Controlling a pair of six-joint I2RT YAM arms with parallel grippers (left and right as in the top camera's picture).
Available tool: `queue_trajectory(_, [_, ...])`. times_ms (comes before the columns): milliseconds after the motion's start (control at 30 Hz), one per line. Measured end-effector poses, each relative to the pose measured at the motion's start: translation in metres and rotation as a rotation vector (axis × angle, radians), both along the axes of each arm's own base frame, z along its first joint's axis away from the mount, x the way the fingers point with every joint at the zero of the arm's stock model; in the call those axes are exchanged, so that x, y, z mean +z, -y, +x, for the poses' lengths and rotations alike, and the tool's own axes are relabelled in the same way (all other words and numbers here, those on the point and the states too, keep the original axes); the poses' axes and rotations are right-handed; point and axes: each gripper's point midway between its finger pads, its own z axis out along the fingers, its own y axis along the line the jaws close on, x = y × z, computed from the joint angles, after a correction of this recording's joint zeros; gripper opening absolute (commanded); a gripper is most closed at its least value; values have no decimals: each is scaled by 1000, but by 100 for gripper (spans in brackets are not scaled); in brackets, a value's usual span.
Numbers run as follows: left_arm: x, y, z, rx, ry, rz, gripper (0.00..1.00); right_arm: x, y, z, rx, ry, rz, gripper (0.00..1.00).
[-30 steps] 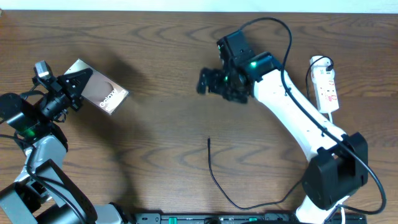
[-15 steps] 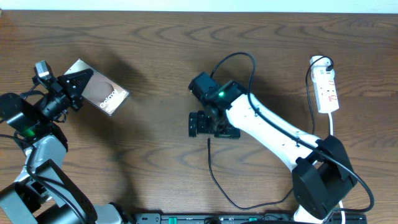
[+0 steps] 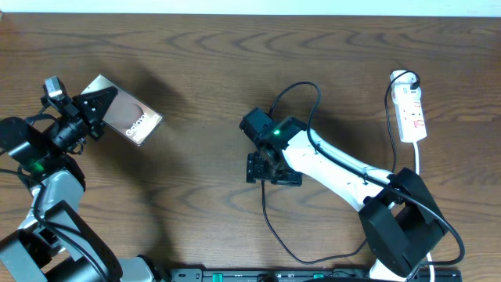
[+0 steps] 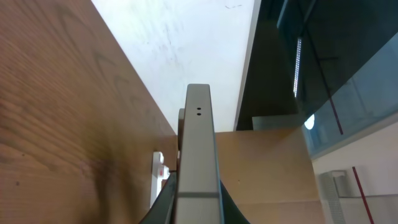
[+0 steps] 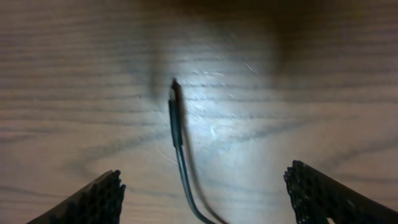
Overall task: Plug charger to phone and switch on socket
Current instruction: 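Move the right gripper over the black cable's connector end, then lower the right gripper and close it on the cable connector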
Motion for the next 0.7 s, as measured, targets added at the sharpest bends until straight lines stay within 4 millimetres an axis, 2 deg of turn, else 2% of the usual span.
queue_trajectory(100, [0,0,0,0,3,3,8,-6,-1,0,5,9,8,76])
queue_trajectory(467, [0,0,0,0,12,14,7,-22,-9,-10,49,27,22,60])
queue_trajectory(633, [0,0,0,0,15,17,8,-24,-10,-13,59,26,21,52])
queue_trajectory(700, [0,0,0,0,15,17,7,-23,-10,-13,60,27,22,52])
